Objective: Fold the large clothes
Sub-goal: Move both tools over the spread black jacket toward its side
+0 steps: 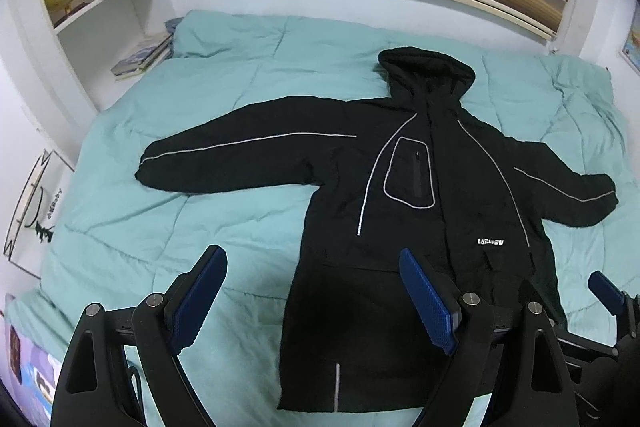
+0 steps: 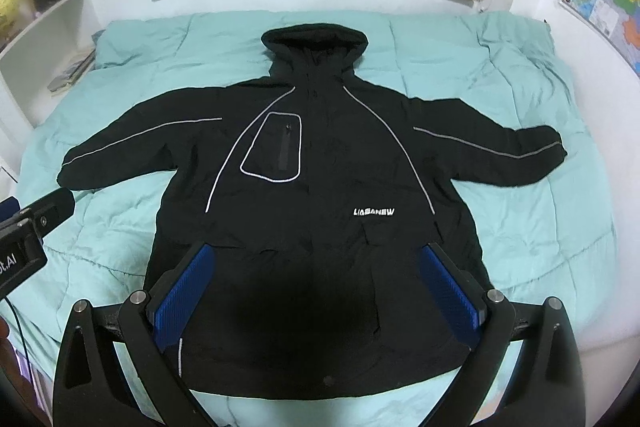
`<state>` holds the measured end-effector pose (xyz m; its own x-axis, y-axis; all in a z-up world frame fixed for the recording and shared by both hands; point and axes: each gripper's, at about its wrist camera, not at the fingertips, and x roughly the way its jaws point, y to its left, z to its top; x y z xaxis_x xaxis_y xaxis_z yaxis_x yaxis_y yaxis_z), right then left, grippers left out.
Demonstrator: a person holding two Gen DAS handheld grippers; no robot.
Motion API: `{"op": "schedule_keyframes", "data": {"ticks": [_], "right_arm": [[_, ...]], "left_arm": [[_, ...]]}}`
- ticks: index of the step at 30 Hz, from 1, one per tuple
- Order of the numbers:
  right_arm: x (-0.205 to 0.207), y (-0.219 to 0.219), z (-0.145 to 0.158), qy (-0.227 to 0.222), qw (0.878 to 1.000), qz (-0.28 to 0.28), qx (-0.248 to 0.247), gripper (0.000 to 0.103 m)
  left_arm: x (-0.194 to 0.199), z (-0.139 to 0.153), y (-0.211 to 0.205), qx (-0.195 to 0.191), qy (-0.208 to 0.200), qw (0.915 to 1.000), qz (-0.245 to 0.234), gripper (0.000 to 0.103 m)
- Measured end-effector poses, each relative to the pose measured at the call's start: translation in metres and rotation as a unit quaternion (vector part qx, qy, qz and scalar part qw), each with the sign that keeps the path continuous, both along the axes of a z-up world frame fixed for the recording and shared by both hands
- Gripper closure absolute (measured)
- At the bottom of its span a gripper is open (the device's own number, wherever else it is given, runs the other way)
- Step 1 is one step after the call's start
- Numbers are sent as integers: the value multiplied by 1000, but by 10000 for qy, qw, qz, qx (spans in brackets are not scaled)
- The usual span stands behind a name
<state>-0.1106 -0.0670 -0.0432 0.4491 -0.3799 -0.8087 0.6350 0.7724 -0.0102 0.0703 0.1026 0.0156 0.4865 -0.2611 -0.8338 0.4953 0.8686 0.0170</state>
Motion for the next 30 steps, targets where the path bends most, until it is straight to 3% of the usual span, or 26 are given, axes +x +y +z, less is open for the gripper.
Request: {"op": "schedule_keyframes", "data": {"ticks": [16,30], "right_arm": [[28,14,-5,2,9995,-293,115,1],[69,16,-17,238,9993,-161,249,1]], "left_arm": [[38,-11,9,-117,53,9996,-259,14],[76,-29,11,-39,267,9994,-222,14]]}}
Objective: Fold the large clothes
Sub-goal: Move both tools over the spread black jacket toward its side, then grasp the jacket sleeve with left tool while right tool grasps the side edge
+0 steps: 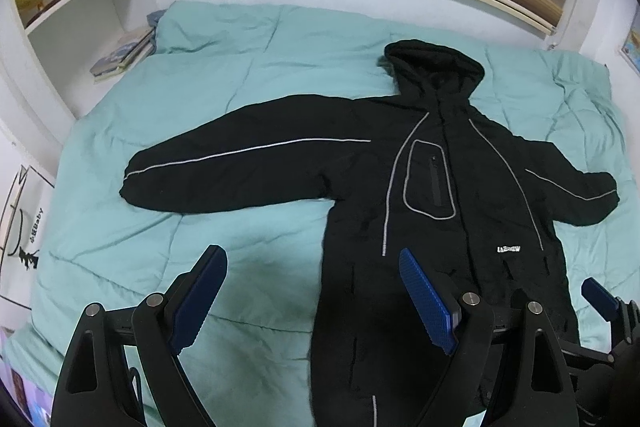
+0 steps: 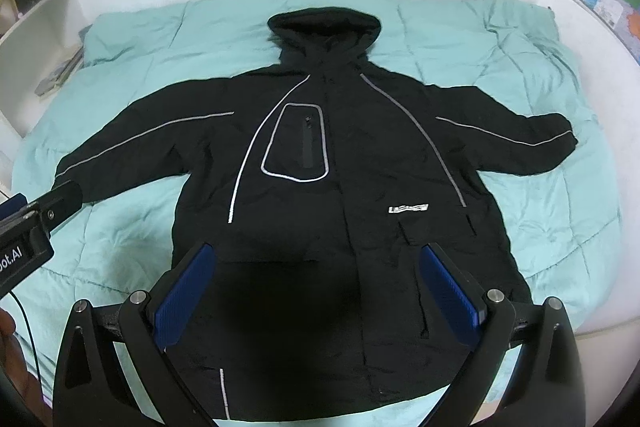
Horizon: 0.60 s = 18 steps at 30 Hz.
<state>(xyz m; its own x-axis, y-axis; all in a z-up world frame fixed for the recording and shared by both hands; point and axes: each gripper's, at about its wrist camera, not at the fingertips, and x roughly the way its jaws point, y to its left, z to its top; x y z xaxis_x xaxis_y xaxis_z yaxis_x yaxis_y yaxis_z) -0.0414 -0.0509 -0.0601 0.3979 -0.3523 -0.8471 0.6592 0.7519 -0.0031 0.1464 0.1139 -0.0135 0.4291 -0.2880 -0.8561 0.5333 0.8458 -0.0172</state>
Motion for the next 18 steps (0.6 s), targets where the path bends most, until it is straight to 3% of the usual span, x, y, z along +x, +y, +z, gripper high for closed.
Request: {"op": "schedule_keyframes", "data": {"ticks": [18], "right_arm": [[55,2,-13,281,9994,178,53,1]], "left_arm": [[52,-20,2,45,308,9994,171,14]]}}
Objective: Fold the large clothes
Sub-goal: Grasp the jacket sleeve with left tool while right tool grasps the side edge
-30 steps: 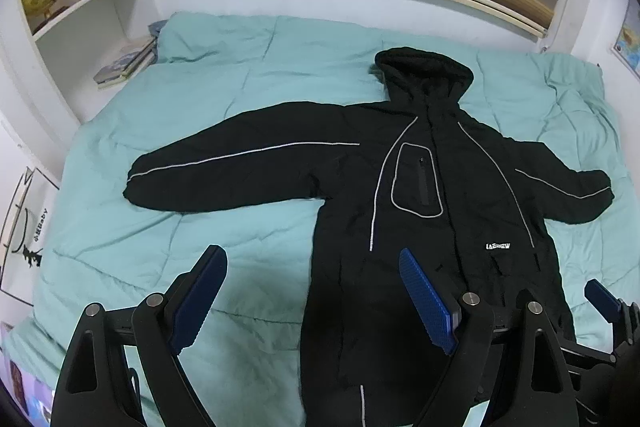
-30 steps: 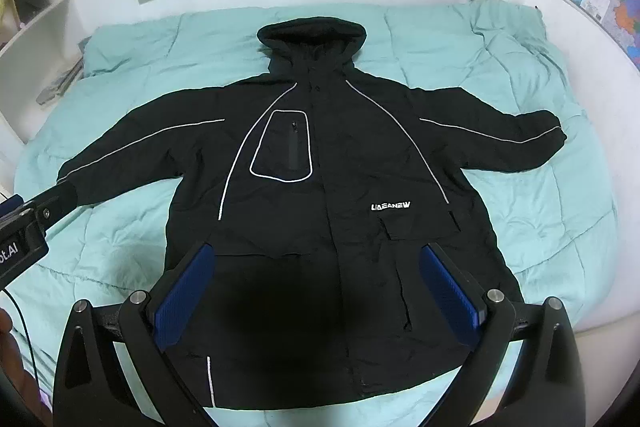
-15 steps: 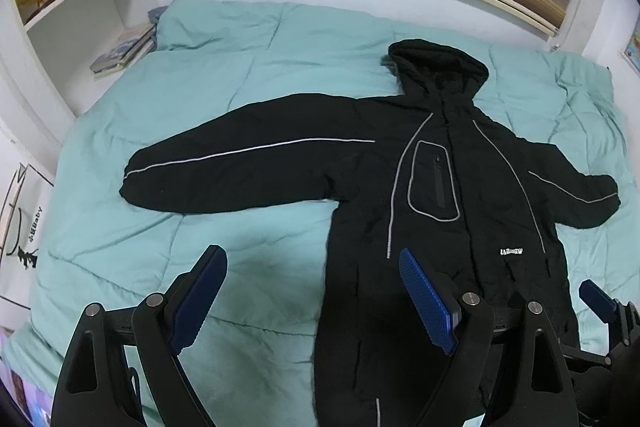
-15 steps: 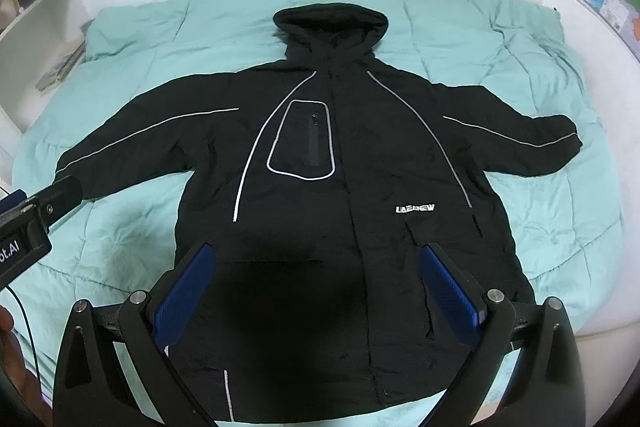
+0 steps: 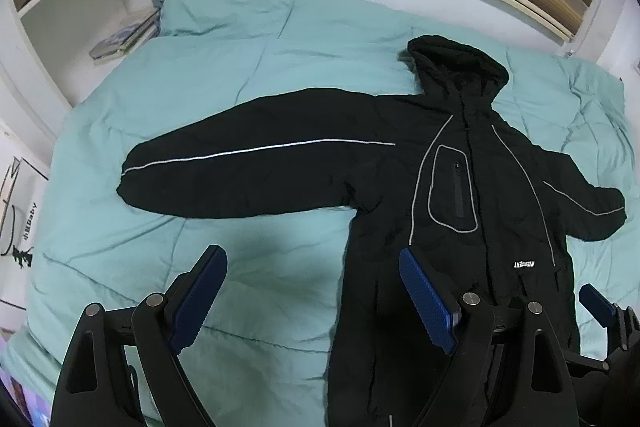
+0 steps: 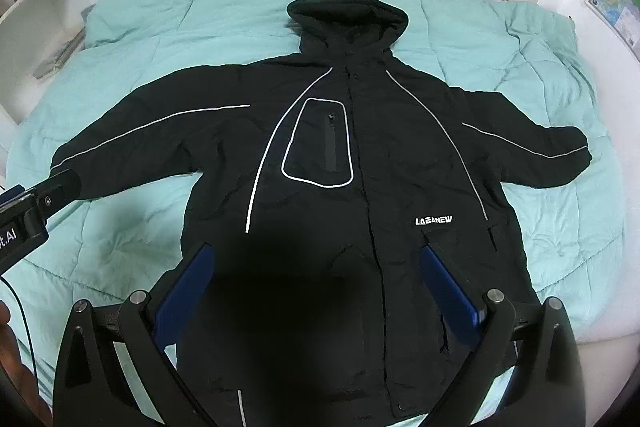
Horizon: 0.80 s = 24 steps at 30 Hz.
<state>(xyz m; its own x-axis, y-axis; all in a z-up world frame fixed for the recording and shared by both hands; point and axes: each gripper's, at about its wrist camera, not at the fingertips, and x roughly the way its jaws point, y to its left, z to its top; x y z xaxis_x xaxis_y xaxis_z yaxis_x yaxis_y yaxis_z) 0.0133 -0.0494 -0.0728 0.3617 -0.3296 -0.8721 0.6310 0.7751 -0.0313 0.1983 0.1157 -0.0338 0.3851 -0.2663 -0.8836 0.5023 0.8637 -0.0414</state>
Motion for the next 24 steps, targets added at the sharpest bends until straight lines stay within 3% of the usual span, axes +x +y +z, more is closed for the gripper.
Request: {"op": "schedule_keyframes", "data": {"ticks": [12,16,20,24], "right_arm": [[49,-3,-29,317,9990,268,165,1],[74,0,-41,380,9978,512,205,1],[106,8,-51,348,9953,894,87,1],[148,19,-60,59,9896,1394,-338,1]], "left_arm": [[49,-48,6,237,457,9981,341,14],[77,-70,27,104,625,9955,705,14],[118,-92,79,-215,607,9870,1470,14],[161,-117,143,-572,371,9694,2360,14]]}}
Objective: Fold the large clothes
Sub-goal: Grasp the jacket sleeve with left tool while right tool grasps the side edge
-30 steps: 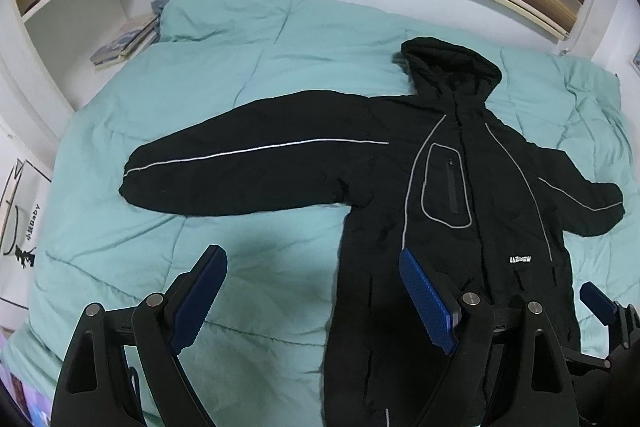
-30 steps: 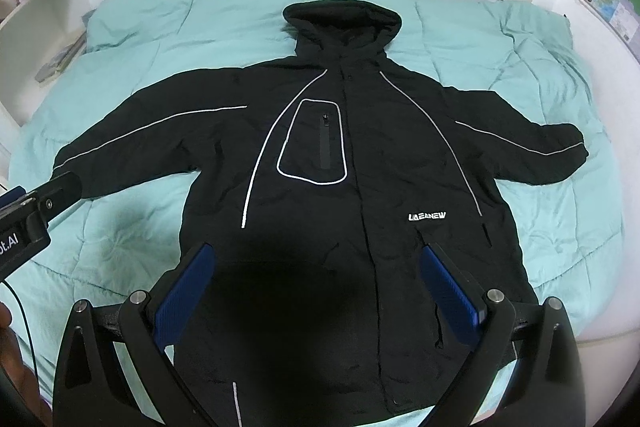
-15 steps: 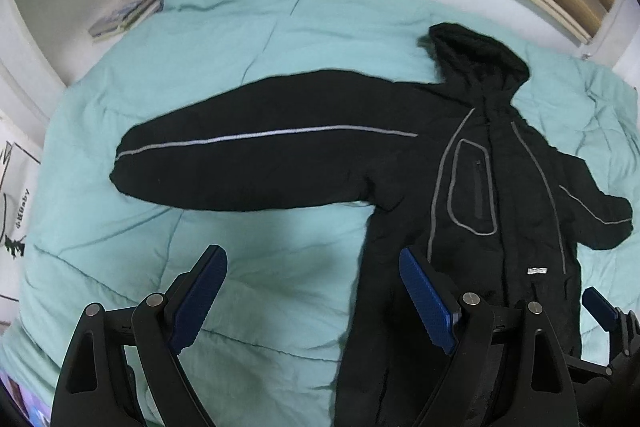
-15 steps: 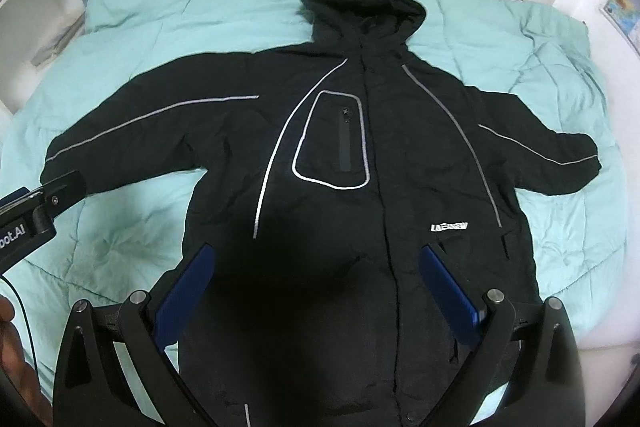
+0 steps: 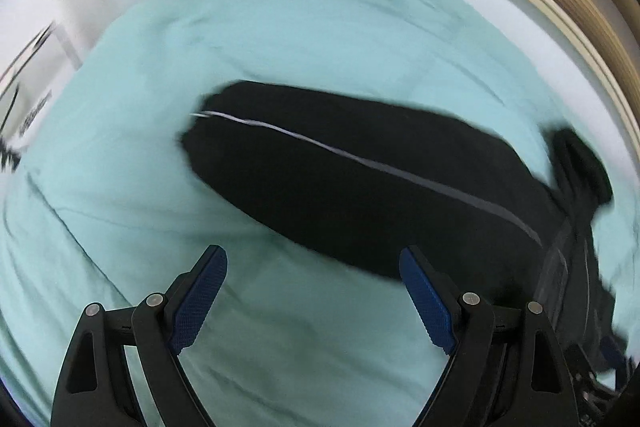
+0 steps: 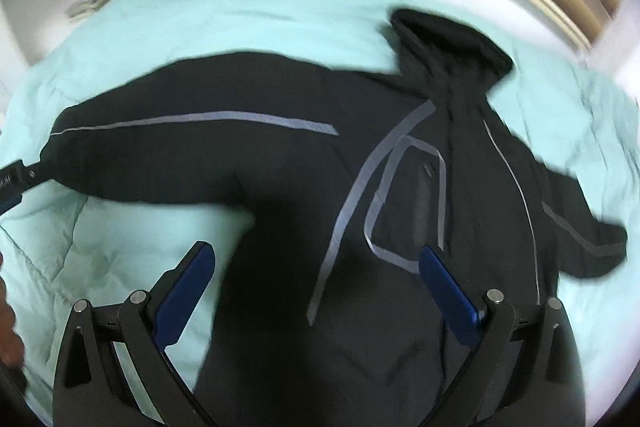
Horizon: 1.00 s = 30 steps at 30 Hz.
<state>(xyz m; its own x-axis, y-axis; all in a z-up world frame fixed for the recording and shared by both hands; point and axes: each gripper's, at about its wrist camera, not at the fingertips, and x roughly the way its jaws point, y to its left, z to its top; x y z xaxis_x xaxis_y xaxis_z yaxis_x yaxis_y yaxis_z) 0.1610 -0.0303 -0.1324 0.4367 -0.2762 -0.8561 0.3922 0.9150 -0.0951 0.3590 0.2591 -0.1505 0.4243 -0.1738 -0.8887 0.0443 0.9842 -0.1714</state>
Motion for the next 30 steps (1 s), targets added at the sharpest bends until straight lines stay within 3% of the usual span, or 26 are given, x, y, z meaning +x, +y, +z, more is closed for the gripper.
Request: {"op": "schedule_keyframes", "data": {"ticks": [2,6,11,18,22,23,25,29,30], "right_arm": [[20,2,-5,-205,9996,216,27,1],[62,3,-19,-401,9981,474,58,3],[96,-1,-36,-434,9973,578,123,4],[127,4,-53,-549,9944,842,337,16],[143,4,-64,-537,9935,907,421,48],[146,2,-68,-507,9940,863,435,55],[150,-3,-77,-462,9953,719,457,58],[156,-7,-95,-381,9954,647,602,58],[158,-6,-100,-312,9956,662,582,58]], "left_arm": [[20,-16,24,-97,44,9993,353,14],[49,-52,55,-644,339,9944,772,14],[70,-83,75,-1383,413,9825,1175,14],[77,-106,62,-1324,526,9811,1310,14],[87,-111,56,-1320,434,9813,1332,15],[87,-110,55,-1315,362,9818,1323,21],[84,-106,50,-1200,239,9848,1234,35],[78,-93,48,-1065,10,9881,1112,64],[76,-91,49,-1083,-19,9881,1094,66]]}}
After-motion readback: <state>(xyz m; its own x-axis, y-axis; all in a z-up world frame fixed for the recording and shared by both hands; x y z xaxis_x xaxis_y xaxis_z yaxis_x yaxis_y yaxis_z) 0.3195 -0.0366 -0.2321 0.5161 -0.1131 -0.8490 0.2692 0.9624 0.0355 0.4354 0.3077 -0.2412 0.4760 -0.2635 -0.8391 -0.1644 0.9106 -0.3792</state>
